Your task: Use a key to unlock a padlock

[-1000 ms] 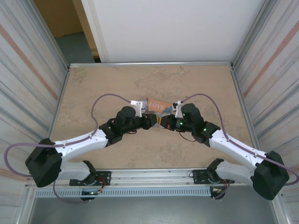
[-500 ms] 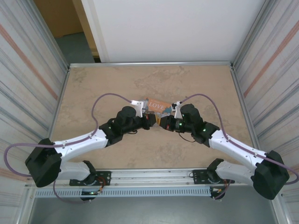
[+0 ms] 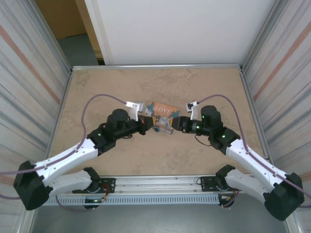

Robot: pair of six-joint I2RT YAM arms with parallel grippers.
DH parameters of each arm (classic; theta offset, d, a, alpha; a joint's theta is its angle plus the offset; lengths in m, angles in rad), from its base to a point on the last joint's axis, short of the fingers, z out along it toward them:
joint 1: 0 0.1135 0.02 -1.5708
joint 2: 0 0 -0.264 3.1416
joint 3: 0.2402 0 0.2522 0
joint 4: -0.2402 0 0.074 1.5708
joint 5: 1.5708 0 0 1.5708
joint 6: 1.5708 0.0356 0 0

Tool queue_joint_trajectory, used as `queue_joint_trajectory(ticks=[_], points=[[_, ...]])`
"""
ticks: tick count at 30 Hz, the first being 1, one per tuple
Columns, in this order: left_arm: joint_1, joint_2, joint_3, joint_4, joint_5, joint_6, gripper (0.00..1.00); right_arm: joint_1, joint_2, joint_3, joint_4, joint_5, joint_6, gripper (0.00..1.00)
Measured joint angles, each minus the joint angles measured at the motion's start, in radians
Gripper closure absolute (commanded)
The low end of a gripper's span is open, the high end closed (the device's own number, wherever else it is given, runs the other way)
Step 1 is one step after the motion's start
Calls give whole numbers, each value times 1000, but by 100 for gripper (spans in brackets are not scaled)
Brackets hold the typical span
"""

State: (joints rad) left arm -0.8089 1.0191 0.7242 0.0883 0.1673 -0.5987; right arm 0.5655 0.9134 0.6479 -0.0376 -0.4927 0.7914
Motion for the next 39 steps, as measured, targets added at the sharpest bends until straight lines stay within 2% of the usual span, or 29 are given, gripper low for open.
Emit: queue_joint_trajectory(ticks=[5,12,21,39], points=[[86,-122,-32,11,99,23,100,-42,-18,1,87,-143,-17,50],[114,-169,-82,44,236,28,100,56,10,36,174,-244,-46,48],[114,-169,-101,110,320,27,100,128,93,87,224,-271,-76,53],[114,-151,-121,201,352,9,100,182,177,108,252,-264,-95,64]])
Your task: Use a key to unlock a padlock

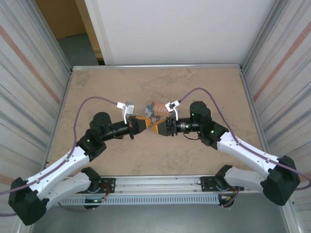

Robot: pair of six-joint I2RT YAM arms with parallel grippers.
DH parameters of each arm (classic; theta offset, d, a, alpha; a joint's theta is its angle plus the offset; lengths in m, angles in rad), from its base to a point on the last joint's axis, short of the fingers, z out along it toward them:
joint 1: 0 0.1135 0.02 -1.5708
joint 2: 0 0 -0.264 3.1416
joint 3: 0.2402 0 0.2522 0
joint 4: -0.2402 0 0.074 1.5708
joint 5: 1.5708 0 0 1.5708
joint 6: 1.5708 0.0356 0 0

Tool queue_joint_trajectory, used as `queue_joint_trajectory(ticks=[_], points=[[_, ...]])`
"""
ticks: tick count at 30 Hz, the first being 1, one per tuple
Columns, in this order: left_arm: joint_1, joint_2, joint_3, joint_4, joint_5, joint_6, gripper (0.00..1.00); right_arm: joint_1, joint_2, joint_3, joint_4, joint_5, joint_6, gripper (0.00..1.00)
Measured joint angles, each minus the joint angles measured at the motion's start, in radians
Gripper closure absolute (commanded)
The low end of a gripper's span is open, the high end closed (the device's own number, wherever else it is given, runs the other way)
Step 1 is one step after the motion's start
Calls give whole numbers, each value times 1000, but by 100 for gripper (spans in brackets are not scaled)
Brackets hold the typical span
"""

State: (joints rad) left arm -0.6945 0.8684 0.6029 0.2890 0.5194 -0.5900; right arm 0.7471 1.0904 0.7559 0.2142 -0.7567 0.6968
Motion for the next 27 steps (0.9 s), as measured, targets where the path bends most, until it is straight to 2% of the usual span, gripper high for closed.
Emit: queue_joint_trajectory(ticks=[11,27], points=[[0,6,-3,7,16,-10,100,6,27,12,14,2,0,73],[0,13,-3,30,24,-16,100,6,35,14,2,28,-10,96]])
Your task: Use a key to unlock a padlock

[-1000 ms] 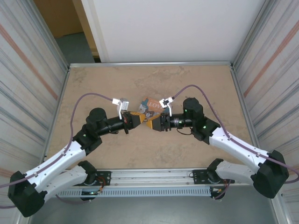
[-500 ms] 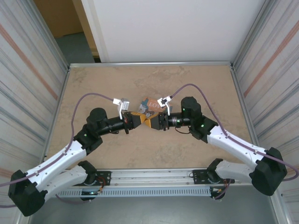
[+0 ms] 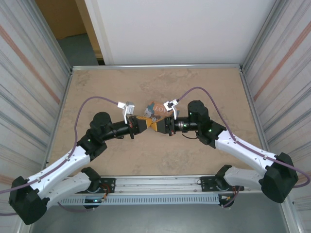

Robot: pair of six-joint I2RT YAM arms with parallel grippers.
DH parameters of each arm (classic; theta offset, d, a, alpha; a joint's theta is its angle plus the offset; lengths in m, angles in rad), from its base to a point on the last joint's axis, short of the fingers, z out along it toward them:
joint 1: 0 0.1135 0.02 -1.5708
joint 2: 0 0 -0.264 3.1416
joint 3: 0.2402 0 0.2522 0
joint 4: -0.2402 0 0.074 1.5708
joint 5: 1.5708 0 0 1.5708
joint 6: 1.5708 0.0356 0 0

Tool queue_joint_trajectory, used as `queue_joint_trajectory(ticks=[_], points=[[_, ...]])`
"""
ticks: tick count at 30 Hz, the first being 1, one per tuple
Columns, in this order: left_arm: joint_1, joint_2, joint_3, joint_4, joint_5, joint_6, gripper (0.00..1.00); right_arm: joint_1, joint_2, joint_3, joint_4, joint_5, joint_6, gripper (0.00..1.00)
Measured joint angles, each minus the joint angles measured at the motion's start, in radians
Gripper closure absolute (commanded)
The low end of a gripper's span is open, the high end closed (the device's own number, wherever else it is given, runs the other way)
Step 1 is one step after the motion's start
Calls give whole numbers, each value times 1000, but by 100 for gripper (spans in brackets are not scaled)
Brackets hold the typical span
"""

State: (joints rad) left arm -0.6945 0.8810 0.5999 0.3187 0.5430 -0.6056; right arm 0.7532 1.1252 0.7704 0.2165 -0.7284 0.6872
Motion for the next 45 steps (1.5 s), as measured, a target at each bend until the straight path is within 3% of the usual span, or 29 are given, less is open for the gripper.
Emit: queue_joint_trajectory(ticks=[7,17,21,25,32,38,45], points=[[2,0,0,-5,-1,0,98,3,-11,0,-23,21,-25,100],[2,-36,0,-55,-55,0,37,6,-31,2,-130,80,-79,100],[2,-80,-1,-116,-118,11,27,4,-34,2,-182,108,-105,100],[2,-122,-11,-205,-219,18,20,-15,-34,2,-226,136,-124,100],[2,-145,-95,-335,-387,14,19,-111,-24,-23,-236,159,-122,100],[2,-84,-165,-360,-434,-9,16,-204,67,-78,-180,145,-95,100],[2,93,-173,-288,-424,-34,15,-259,214,-85,-95,111,-71,100]])
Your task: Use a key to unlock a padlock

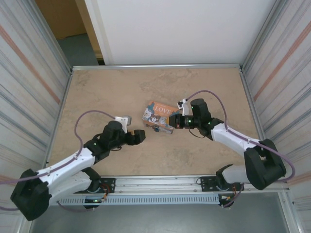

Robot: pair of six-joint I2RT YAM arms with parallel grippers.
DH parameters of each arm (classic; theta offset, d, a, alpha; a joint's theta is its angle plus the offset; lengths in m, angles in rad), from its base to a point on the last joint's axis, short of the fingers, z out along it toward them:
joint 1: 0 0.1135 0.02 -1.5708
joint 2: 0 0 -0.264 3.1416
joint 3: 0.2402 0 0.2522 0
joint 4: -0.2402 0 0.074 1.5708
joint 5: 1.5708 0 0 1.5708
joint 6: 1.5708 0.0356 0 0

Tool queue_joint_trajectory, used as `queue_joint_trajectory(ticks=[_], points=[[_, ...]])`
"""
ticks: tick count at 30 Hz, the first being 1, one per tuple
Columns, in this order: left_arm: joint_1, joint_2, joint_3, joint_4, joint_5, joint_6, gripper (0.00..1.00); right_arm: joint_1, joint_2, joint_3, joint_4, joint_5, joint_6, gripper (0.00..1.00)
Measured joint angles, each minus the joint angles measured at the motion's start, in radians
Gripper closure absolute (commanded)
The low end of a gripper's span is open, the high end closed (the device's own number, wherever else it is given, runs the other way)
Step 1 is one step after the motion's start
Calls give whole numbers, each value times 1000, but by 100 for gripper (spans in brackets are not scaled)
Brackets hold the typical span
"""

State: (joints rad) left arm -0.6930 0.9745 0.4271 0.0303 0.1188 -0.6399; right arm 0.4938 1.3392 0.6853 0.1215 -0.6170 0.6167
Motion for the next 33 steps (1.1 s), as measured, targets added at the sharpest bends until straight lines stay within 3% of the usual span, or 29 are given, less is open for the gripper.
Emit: queue_joint_trajectory(ticks=[7,18,33], points=[[0,189,16,104,69,0,14,-46,138,24,67,-44,2,100],[0,348,61,254,126,0,15,-56,234,34,142,-43,2,100],[0,524,116,383,173,0,29,-9,270,-7,290,-51,2,100]])
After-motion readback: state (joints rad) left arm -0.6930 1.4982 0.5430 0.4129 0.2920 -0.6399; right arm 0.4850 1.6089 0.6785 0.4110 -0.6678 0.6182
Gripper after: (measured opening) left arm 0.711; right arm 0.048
